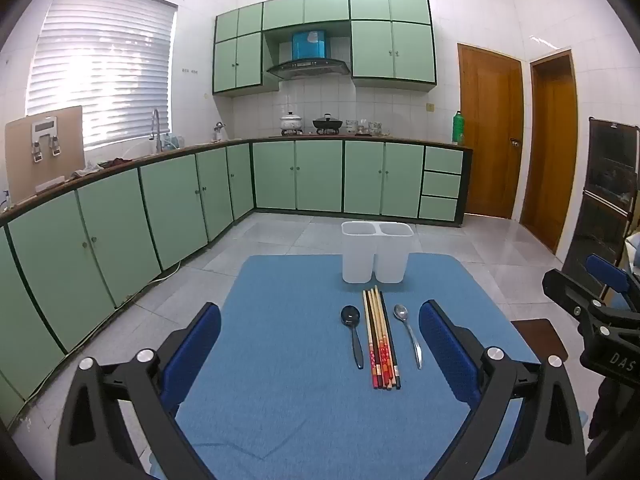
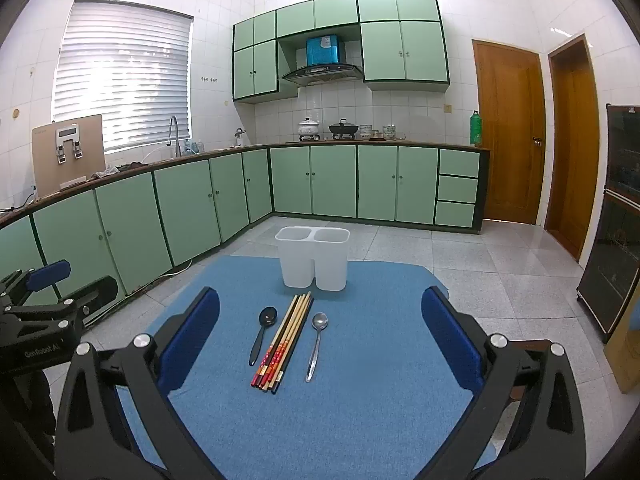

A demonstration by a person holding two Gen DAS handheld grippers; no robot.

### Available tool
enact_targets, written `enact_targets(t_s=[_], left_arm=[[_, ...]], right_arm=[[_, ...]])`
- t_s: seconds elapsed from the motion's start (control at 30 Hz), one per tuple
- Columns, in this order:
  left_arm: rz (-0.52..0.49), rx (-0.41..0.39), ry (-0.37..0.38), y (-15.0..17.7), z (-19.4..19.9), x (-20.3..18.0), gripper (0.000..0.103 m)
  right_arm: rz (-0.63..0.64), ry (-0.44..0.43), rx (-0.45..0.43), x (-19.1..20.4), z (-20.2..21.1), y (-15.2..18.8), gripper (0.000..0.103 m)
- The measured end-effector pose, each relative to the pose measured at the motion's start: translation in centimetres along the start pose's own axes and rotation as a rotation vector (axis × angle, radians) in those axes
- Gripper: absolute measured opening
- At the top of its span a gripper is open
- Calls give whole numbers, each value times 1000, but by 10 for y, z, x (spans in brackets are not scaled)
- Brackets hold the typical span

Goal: Organize utensils

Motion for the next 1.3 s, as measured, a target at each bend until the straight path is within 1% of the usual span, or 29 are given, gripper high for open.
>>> enact_targets(t_s=[0.3, 0.7, 0.8, 1.3], left_arm=[[-1, 0, -3, 2, -1, -1, 97], [-1, -4, -5, 2, 7, -1, 97], [1, -8, -9, -1, 1, 3, 97], [1, -8, -9, -1, 1, 4, 97]], right_arm=[[-9, -3, -3, 0, 0, 0, 98], [-9, -4, -4, -1, -1, 0, 98], [-7, -3, -6, -4, -2, 0, 98], [-1, -1, -5, -2, 0, -2, 98]])
Point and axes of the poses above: each gripper's, at about its wrist camera, not at the fingertips, and z roughly against the way its jaws point, x to its left, y to its underside, the point moved 10 cm from there along -z, roughly the way its jaws point, and after that the axes turned 11 degrees about -y, right-handed, at the moved point
